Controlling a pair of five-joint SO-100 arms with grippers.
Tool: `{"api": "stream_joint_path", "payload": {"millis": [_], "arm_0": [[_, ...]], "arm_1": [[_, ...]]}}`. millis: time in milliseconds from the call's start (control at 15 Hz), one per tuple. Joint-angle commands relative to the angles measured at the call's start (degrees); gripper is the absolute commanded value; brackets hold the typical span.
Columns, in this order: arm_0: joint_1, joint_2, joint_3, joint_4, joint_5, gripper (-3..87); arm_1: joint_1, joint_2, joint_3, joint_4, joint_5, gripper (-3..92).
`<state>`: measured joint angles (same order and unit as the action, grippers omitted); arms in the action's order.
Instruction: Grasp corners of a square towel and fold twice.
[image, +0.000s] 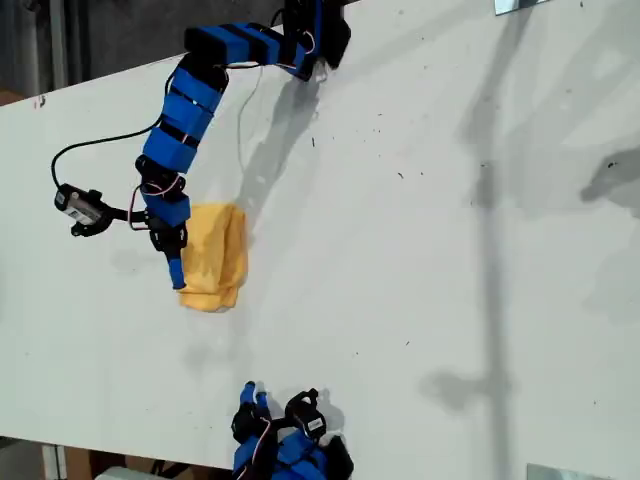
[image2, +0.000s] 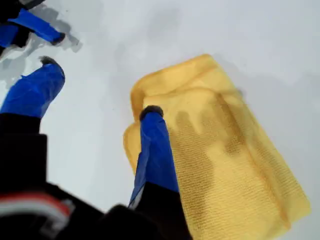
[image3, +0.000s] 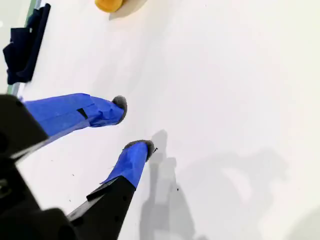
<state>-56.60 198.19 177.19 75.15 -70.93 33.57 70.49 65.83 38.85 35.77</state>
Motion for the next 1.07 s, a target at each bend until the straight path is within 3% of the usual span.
{"api": "stream_joint_path", "payload": {"millis": [0, 200, 267, 400, 467, 533, 667, 800, 867, 933, 1000], "arm_0": [[0.0, 0.35, 0.26, 0.44, -0.35, 10.6], [1.76, 0.35, -0.44, 0.35, 2.64, 10.6], [3.16, 0.35, -0.88, 0.35, 4.31, 10.6], [10.63, 0.44, -1.41, 0.62, 3.96, 10.6], [14.15, 0.44, -1.05, 0.79, -0.18, 10.6], [15.38, 0.44, 0.97, 0.62, -8.79, 10.5], [16.26, 0.44, 1.14, 0.26, -3.08, 13.7], [23.38, 0.44, 1.23, -0.7, 0.79, 13.3], [23.82, 0.44, 1.41, -3.25, 21.45, 12.7], [23.64, 0.53, 1.41, -2.46, 21.45, 11.0], [24.17, 0.53, 1.49, -0.88, 11.51, 10.6]], "arm_1": [[0.26, 28.92, 23.82, 1.58, 1.14, 36.2], [-0.35, 70.14, 66.8, 0.26, 8.26, 36.7], [-0.79, 86.04, 77.61, 3.6, 10.9, 36.1], [1.58, 118.48, 88.86, 22.32, 11.43, 32.1], [1.58, 116.81, 86.75, 28.48, 11.78, 34.8], [-0.97, 118.3, 88.33, 30.15, 12.13, 28.2], [-5.1, 118.3, 93.78, 29.79, 13.71, 0.2], [-4.39, 118.3, 98.79, 30.32, 17.84, 0.0], [-4.22, 118.21, 99.58, 32.17, 19.86, 0.0], [-3.78, 117.86, 99.67, 34.1, 22.24, 0.0], [-2.9, 117.69, 100.11, 34.45, 23.64, 0.0]]}}
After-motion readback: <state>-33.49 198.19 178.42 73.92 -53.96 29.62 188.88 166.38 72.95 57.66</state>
